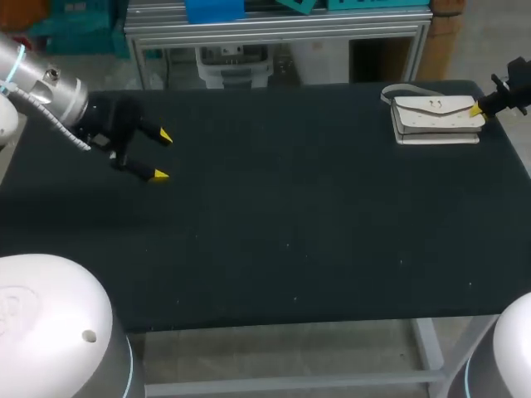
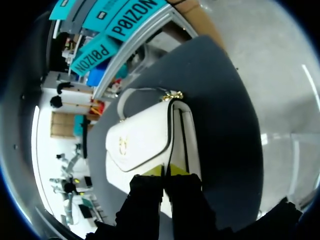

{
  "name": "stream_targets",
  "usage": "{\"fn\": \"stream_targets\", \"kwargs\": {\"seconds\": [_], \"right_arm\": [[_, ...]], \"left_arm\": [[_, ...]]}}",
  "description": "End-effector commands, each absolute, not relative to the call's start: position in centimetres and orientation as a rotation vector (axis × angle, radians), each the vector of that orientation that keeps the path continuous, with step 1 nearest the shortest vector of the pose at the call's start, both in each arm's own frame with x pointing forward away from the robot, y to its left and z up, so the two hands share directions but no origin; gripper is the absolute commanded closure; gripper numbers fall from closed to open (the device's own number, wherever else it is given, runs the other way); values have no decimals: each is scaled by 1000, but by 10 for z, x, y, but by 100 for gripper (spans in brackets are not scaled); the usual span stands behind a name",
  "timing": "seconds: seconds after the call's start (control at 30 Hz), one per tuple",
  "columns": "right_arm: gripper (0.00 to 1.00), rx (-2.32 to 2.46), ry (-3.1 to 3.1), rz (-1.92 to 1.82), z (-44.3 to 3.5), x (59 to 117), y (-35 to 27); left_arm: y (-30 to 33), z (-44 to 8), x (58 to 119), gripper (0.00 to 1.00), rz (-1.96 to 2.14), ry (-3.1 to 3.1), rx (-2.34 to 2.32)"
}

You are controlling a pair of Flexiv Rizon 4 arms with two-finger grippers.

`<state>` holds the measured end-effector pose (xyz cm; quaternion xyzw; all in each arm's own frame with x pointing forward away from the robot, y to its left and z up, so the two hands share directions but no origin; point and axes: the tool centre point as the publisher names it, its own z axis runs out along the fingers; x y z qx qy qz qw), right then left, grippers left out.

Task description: Pick up the bag, open it, inspect its contents, close it, and place it on the opposite side

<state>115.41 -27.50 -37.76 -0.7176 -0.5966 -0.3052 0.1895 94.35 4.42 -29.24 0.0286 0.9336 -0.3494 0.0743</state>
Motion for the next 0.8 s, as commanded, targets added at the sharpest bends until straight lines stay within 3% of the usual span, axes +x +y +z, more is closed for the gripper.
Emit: {"fn": "stream_targets", "kwargs": {"seconds": [0.03, 0.53, 0.8], "right_arm": [[100, -1961, -1693, -826, -379, 1157, -271], [100, -1827, -1685, -875, -374, 1128, -202], [100, -1827, -1685, -875, -374, 1128, -202]], "left_arm": [[41, -298, 948, 0, -1051, 2819, 80], [38, -314, 946, 0, -982, 2895, 32], [38, -314, 946, 0, -982, 2895, 32]]}}
